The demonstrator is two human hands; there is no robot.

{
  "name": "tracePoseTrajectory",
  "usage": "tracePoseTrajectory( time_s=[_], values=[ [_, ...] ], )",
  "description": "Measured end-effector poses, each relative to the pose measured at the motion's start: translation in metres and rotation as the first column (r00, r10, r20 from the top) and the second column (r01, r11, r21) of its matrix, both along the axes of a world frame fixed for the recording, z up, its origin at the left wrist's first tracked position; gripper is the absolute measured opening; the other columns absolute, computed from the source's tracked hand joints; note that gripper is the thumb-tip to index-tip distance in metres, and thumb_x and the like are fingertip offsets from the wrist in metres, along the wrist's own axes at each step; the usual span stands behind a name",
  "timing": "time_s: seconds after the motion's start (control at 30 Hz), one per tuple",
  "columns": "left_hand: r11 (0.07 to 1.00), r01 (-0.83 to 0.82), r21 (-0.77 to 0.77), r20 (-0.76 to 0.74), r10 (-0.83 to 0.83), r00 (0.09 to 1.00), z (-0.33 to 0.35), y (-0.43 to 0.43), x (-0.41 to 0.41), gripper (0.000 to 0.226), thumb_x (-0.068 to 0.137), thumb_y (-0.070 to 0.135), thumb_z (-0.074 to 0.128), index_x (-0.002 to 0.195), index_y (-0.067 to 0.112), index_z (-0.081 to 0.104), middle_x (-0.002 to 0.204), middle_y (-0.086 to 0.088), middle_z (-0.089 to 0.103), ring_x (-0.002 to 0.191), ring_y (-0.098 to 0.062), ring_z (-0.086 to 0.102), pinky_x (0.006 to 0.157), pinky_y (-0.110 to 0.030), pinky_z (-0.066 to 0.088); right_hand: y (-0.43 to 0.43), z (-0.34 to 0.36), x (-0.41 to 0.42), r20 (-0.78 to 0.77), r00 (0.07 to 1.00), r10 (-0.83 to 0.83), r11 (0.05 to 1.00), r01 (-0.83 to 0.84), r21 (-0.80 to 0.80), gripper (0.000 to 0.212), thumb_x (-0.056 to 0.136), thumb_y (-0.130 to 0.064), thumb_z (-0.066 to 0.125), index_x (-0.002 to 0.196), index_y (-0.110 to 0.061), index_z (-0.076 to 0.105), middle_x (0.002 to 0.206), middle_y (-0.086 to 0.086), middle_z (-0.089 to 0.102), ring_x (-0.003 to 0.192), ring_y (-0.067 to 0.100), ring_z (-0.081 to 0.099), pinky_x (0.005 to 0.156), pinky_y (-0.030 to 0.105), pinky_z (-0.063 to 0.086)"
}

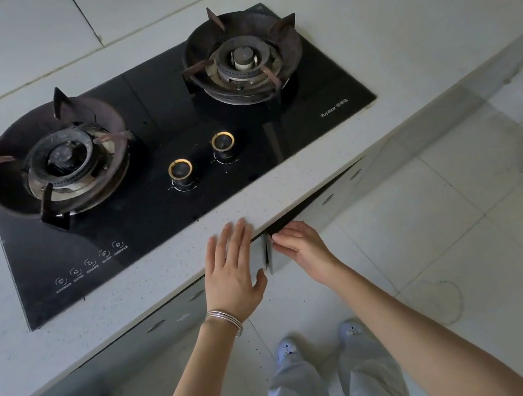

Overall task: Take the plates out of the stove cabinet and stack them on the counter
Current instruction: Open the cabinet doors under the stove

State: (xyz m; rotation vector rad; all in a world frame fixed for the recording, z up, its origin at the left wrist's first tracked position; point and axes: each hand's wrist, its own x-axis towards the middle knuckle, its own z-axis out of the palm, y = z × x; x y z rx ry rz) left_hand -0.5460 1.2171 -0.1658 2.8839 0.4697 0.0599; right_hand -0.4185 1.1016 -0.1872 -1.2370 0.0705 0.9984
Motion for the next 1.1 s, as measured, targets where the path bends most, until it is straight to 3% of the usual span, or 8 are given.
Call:
tracePoseTrajectory(
  time_s=[0.17,0.27,0.33,0.47,0.53,0.9,1.1],
  values=[
    [1.0,0.004,0.001,-0.002,-0.004,1.0,0.003,-0.002,0.001,0.087,0.068,0.032,0.067,0.143,0.009,0.029,0.15,-0.008,0.029,0.14,-0.028,0.021,0.112,-0.051,0.02,-0.019,0.002,-0.005,-0.006,0.999,0.051,0.999,-0.051,-0.007,0.022,0.082,-0.008,0.066,0.092,-0.008,0.046,0.08,0.012,0.046,0.089,0.021,0.052,0.084,0.024,0.052],
    [1.0,-0.005,0.004,-0.012,0.005,1.0,0.004,-0.003,0.002,0.087,0.069,0.031,0.067,0.143,0.009,0.028,0.15,-0.009,0.029,0.14,-0.029,0.021,0.112,-0.052,0.02,-0.044,0.003,-0.01,0.011,0.997,0.082,0.993,-0.081,-0.089,0.019,0.083,-0.004,0.065,0.093,-0.003,0.049,0.089,0.015,0.053,0.091,0.02,0.059,0.089,0.028,0.051],
    [1.0,-0.015,0.0,-0.019,0.015,1.0,0.004,-0.005,0.003,0.087,0.069,0.03,0.068,0.143,0.008,0.028,0.15,-0.01,0.029,0.14,-0.029,0.02,0.112,-0.053,0.02,-0.066,0.003,-0.015,0.03,0.992,0.119,0.98,-0.113,-0.166,0.028,0.081,-0.005,0.068,0.103,-0.004,0.051,0.097,0.011,0.058,0.096,0.02,0.06,0.092,0.031,0.049],
    [1.0,-0.017,0.01,-0.049,0.017,0.999,0.005,-0.016,0.009,0.09,0.07,0.031,0.069,0.144,0.008,0.025,0.151,-0.009,0.027,0.14,-0.029,0.018,0.112,-0.054,0.017,-0.113,0.007,-0.023,0.08,0.98,0.181,0.951,-0.154,-0.268,0.031,0.079,-0.001,0.069,0.106,-0.005,0.054,0.094,0.004,0.062,0.083,0.01,0.063,0.07,0.015,0.049],
    [1.0,-0.021,0.008,-0.064,0.021,0.998,0.007,-0.024,0.014,0.091,0.071,0.032,0.069,0.145,0.008,0.023,0.152,-0.008,0.025,0.14,-0.029,0.017,0.113,-0.054,0.015,-0.135,0.01,-0.023,0.085,0.978,0.192,0.946,-0.161,-0.282,0.032,0.077,0.004,0.068,0.103,-0.008,0.053,0.091,0.003,0.062,0.08,0.01,0.063,0.068,0.015,0.049],
    [0.998,0.059,0.01,-0.161,-0.056,0.985,0.015,-0.101,0.047,0.08,0.071,0.033,0.069,0.139,0.005,0.036,0.145,-0.014,0.037,0.136,-0.032,0.031,0.111,-0.052,0.023,-0.22,0.02,0.001,0.092,0.896,0.434,0.845,-0.369,-0.387,0.05,0.069,0.005,0.076,0.109,-0.011,0.05,0.099,0.001,0.057,0.091,0.014,0.061,0.076,0.02,0.051],
    [0.993,0.117,0.002,-0.171,-0.115,0.979,0.019,-0.178,0.063,0.069,0.076,0.043,0.056,0.134,0.009,0.044,0.138,-0.013,0.047,0.128,-0.033,0.043,0.108,-0.054,0.028,-0.29,0.018,0.022,0.139,0.845,0.517,0.788,-0.406,-0.463,0.06,0.063,0.002,0.081,0.108,-0.02,0.049,0.102,0.001,0.056,0.096,0.017,0.059,0.093,0.032,0.049]
  ],
)
